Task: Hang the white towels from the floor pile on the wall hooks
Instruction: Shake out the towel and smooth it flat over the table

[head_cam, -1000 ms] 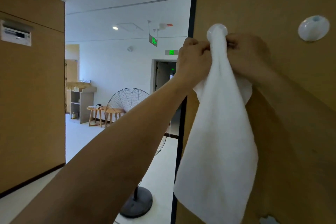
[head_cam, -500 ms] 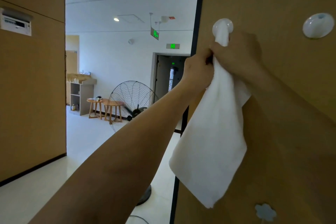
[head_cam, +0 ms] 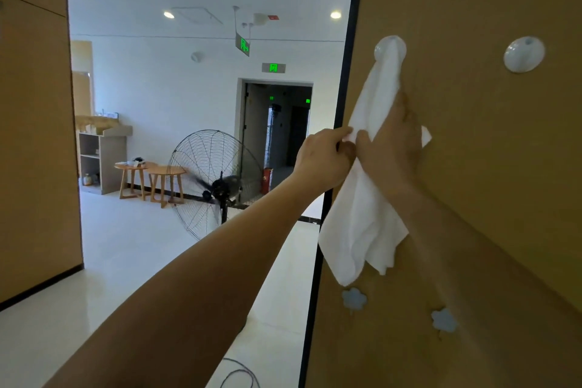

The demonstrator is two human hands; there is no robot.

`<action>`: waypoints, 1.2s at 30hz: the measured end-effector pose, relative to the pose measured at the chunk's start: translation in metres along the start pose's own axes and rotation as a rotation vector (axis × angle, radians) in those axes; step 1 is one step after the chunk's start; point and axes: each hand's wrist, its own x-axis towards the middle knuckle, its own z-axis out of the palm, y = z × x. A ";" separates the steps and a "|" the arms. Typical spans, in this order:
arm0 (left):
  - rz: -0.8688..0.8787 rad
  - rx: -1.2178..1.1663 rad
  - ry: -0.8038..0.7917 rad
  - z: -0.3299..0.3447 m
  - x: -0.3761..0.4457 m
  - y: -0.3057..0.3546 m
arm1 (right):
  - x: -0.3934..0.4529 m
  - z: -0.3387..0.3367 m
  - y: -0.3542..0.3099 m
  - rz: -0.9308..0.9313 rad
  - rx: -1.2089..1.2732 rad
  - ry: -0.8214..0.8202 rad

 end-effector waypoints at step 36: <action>-0.411 0.411 0.081 -0.198 -0.314 0.103 | -0.265 -0.163 -0.123 -0.203 0.162 -0.614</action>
